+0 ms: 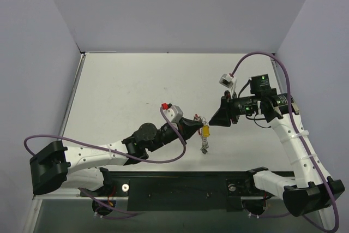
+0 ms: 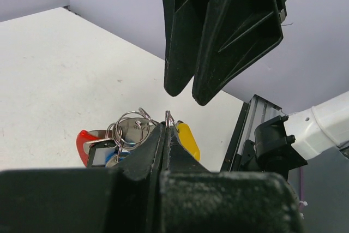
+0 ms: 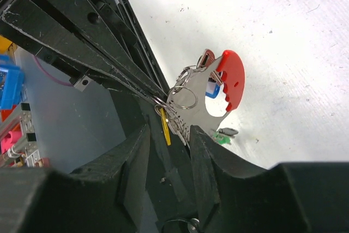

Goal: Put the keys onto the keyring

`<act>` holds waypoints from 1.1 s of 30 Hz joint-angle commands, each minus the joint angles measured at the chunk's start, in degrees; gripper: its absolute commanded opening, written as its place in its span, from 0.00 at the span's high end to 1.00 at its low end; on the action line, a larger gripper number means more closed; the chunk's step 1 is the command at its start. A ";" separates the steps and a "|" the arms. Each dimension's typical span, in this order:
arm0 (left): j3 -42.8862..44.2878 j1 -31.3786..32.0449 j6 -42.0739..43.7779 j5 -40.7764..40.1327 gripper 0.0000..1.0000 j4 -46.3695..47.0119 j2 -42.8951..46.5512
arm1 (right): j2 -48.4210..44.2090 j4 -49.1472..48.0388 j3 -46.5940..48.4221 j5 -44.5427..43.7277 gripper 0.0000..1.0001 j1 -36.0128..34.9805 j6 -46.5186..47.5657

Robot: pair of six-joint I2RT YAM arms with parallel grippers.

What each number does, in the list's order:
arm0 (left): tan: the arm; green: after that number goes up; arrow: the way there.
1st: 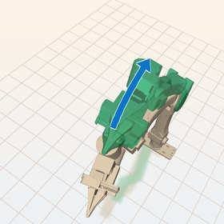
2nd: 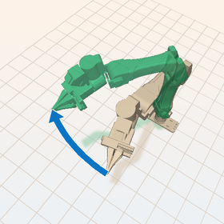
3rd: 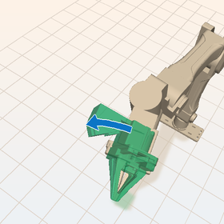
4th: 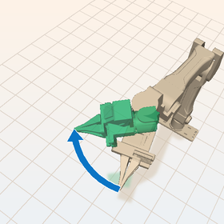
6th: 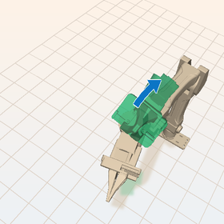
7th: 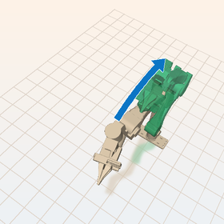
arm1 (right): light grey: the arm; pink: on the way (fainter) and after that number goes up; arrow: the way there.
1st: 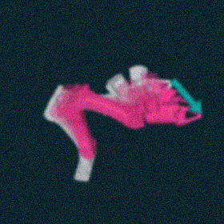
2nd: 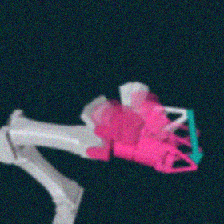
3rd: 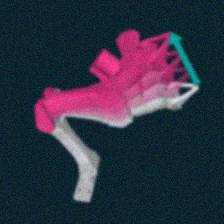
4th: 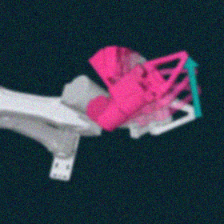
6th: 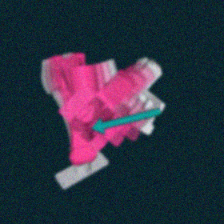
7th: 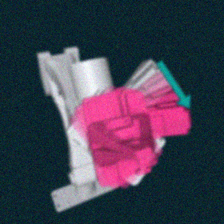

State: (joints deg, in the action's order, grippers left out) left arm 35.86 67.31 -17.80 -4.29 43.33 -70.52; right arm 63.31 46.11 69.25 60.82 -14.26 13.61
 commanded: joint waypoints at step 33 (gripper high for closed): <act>6.51 1.86 -4.35 -13.63 1.00 -2.55 1.44 | 2.61 -3.48 -0.61 -8.18 1.00 -8.59 -2.09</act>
State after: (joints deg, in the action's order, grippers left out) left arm 39.68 68.90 -21.87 -17.63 37.43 -70.50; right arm 65.45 43.40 67.90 49.36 -22.59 12.45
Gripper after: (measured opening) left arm 0.018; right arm 0.056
